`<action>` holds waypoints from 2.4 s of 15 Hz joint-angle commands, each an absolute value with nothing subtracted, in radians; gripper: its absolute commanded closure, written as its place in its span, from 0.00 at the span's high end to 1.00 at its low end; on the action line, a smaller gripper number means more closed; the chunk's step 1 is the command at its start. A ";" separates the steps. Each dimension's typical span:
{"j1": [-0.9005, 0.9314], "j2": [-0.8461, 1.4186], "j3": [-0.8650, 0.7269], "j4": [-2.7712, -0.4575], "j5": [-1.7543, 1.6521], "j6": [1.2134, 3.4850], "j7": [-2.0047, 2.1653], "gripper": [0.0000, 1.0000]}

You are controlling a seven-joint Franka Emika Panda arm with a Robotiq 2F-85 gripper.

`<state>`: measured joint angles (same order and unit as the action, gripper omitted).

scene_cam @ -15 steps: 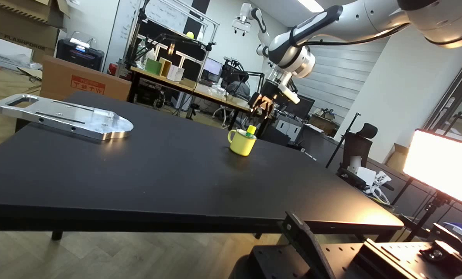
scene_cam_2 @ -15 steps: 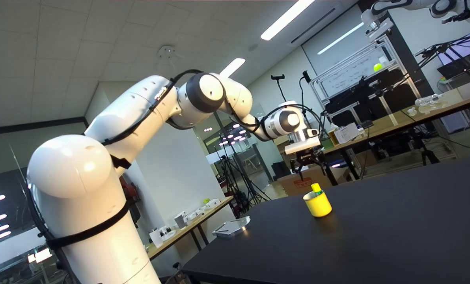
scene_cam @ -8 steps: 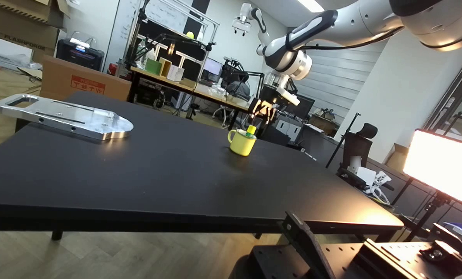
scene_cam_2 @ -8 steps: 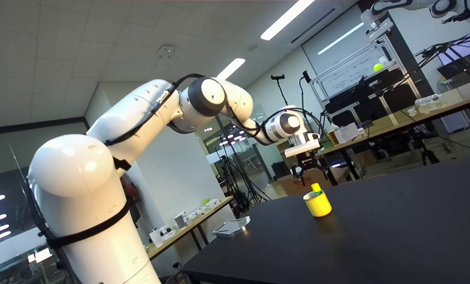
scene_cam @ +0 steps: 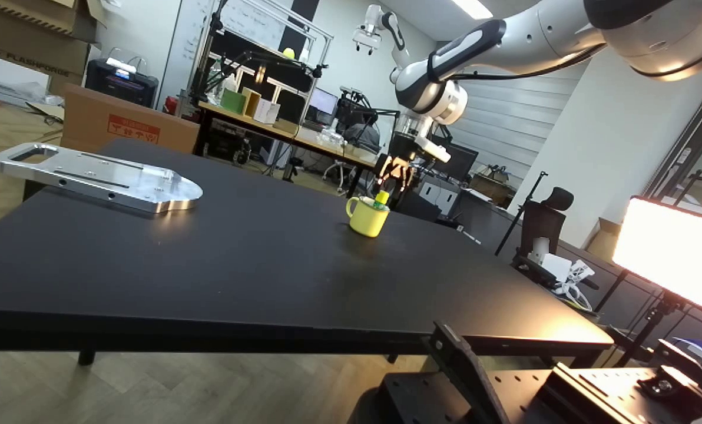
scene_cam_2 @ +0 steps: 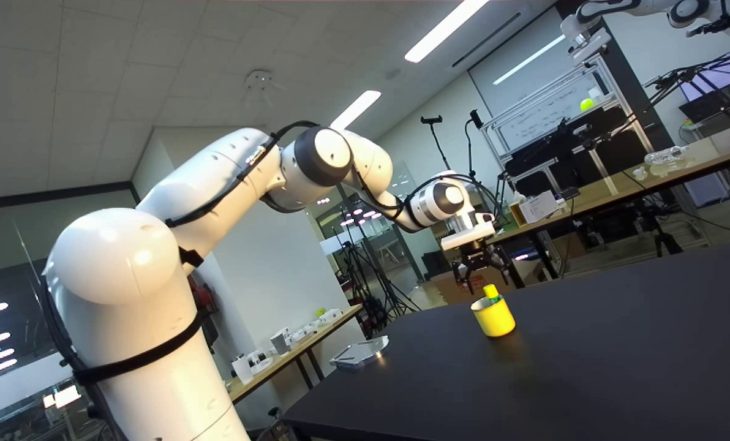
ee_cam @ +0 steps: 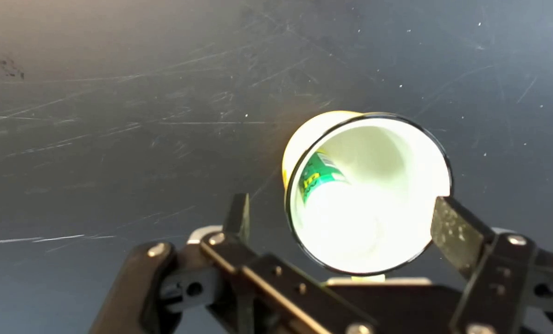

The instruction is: Remove the glue stick from the yellow mug

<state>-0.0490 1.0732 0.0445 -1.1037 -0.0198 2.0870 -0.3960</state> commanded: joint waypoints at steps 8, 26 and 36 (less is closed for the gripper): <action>-0.025 1.126 0.042 -1.022 -0.050 2.081 -0.367 0.51; -0.130 0.813 0.065 -1.180 0.021 2.017 -0.402 0.09; -0.408 0.657 -0.018 -1.365 0.141 2.122 -0.489 0.09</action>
<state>-0.3456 0.7103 0.0063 -1.2849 0.1081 2.0922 -0.4714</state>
